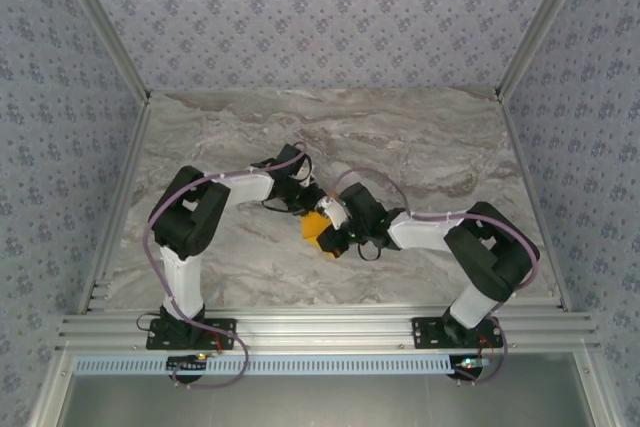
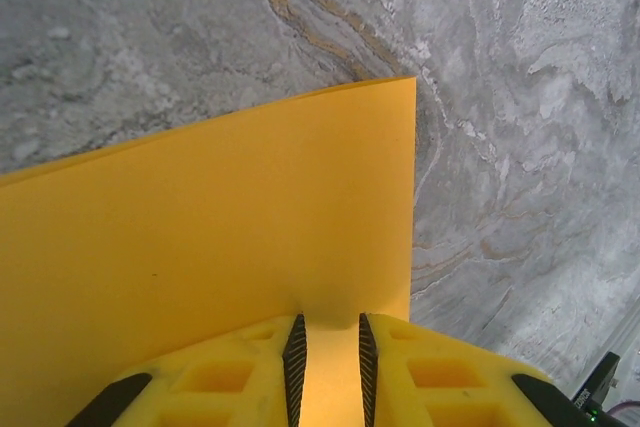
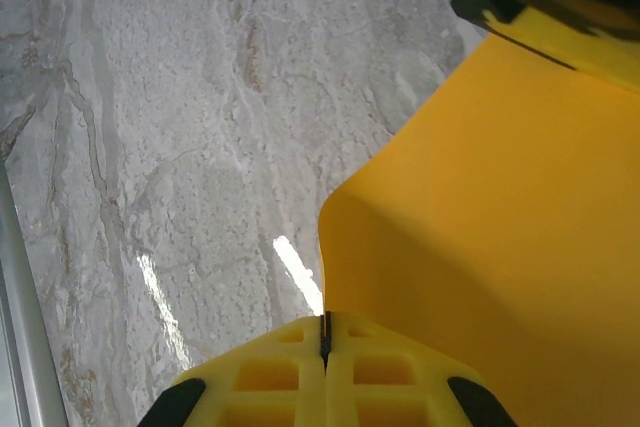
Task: Fold a paper plane with a square sheet of paper (fold left side to right side)
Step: Third fold the triangle at the center of the table.
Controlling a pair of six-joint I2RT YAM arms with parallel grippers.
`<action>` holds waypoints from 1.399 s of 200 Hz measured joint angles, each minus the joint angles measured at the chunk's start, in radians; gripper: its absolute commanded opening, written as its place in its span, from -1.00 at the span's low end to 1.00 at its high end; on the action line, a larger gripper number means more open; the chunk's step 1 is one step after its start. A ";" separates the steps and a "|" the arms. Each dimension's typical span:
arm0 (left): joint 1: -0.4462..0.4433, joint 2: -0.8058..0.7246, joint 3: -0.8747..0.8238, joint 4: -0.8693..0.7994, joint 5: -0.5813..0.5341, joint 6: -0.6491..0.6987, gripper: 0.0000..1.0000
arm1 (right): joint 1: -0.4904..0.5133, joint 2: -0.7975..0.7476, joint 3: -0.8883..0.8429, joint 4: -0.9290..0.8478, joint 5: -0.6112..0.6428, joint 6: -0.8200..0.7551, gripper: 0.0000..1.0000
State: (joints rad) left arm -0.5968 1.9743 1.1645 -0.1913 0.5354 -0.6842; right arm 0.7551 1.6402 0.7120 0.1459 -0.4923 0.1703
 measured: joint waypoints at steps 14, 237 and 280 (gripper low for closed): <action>0.000 0.002 0.000 0.000 0.000 0.003 -0.55 | -0.016 0.010 0.000 -0.002 -0.014 0.015 -1.00; -0.008 0.010 0.011 0.000 -0.001 0.011 -0.57 | -0.131 0.060 0.030 -0.053 -0.024 0.085 -1.00; -0.008 0.011 0.011 0.000 -0.001 0.011 -0.57 | -0.138 0.060 0.031 -0.061 -0.016 0.087 -1.00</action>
State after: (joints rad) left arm -0.6052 1.9850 1.1759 -0.1913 0.5346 -0.6727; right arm 0.6167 1.7000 0.7429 0.0849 -0.5079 0.2577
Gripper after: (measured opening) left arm 0.216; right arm 0.057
